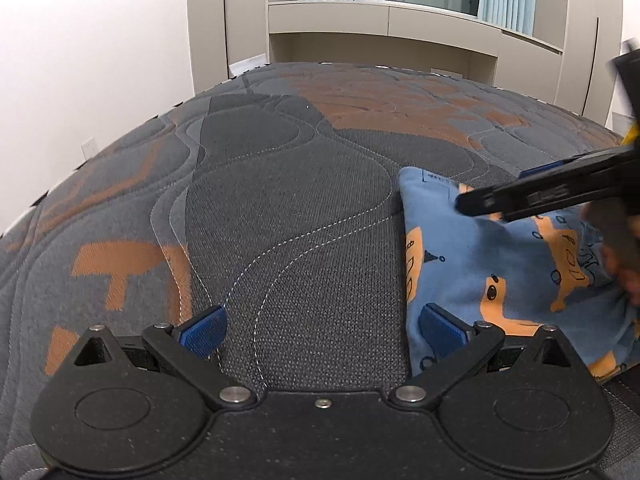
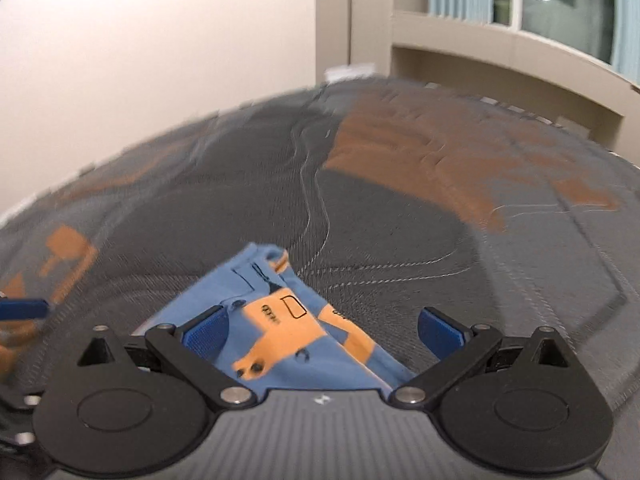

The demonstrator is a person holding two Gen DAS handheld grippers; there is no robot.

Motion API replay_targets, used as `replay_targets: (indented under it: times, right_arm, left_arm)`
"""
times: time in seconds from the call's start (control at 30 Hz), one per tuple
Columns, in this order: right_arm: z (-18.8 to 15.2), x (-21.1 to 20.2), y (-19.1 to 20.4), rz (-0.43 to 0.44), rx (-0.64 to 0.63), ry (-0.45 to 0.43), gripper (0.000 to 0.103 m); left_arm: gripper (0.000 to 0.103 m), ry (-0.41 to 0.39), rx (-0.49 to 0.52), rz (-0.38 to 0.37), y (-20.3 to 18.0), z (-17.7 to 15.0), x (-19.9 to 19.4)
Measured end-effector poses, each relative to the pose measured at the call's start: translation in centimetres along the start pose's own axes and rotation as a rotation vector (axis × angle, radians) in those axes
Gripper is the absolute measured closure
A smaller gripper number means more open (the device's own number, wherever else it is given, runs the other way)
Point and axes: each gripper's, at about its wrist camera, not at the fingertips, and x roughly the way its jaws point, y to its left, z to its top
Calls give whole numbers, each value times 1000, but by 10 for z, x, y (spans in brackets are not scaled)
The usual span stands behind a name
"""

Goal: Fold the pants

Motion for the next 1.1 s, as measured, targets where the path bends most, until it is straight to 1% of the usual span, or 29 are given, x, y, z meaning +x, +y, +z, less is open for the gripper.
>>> replay_targets:
  times: [0.03,0.1,0.13,0.17,0.23,0.3,0.33,0.37,0.43,0.5,0.53,0.57,0.63,0.67,0.7,0.77,0.87,0.93,1.0,1.1]
  right_arm:
    - [1,9,0,-21,-8,21,0]
    - [2,22,-3,-90,-2,43,0]
    - [3,24,-5,-100,9,37,0]
    - [3,22,-8,-89,30,26,0]
    - [1,10,-12,-81,49,-25,0]
    - [-5,-10,-17,-105,53,-91,0]
    - [-8,-19,-18,-119,54,-107,0]
    - [-11,-27,-19,-127,58,-116,0]
    - [-21,-43,-21,-112,72,-128,0]
    - [-32,-55,-25,-98,97,-127,0]
    - [-40,-59,-25,-111,108,-115,0]
    - [-48,-62,-23,-139,106,-98,0]
    - [-66,-66,-19,-235,70,-65,0]
    - [-76,-67,-18,-286,51,-63,0]
    - [-84,-68,-18,-313,50,-77,0]
    - [-95,-76,-21,-312,92,-107,0]
    - [-106,-97,-32,-278,182,-147,0]
    - [-111,-104,-37,-253,219,-117,0]
    - [-114,-108,-42,-241,263,-67,0]
    - [-118,-119,-43,-224,327,-39,0]
  left_arm:
    - [0,1,-4,-5,1,0,1]
    - [0,2,-13,-15,2,0,3]
    - [0,2,-17,-19,3,0,3]
    - [0,-1,-23,-25,5,1,2]
    - [0,-13,-35,-37,7,2,0]
    - [1,-28,-44,-44,8,5,-2]
    - [1,-39,-52,-51,8,7,-3]
    - [1,-52,-60,-64,7,8,-5]
    - [1,-66,-70,-107,3,10,-5]
    - [1,-49,-67,-139,-5,11,0]
    - [1,-30,-59,-139,-11,10,3]
    - [1,-11,-45,-136,-16,9,6]
    - [1,23,-16,-126,-24,3,12]
    - [1,18,-21,-125,-25,0,12]
    - [1,12,-28,-127,-24,-1,10]
    - [1,12,-40,-135,-21,-1,7]
    - [1,-3,-50,-132,-20,1,2]
    - [1,-17,-55,-151,-21,3,-1]
    - [1,-21,-55,-174,-25,5,-3]
    - [1,-13,-53,-199,-30,6,-1]
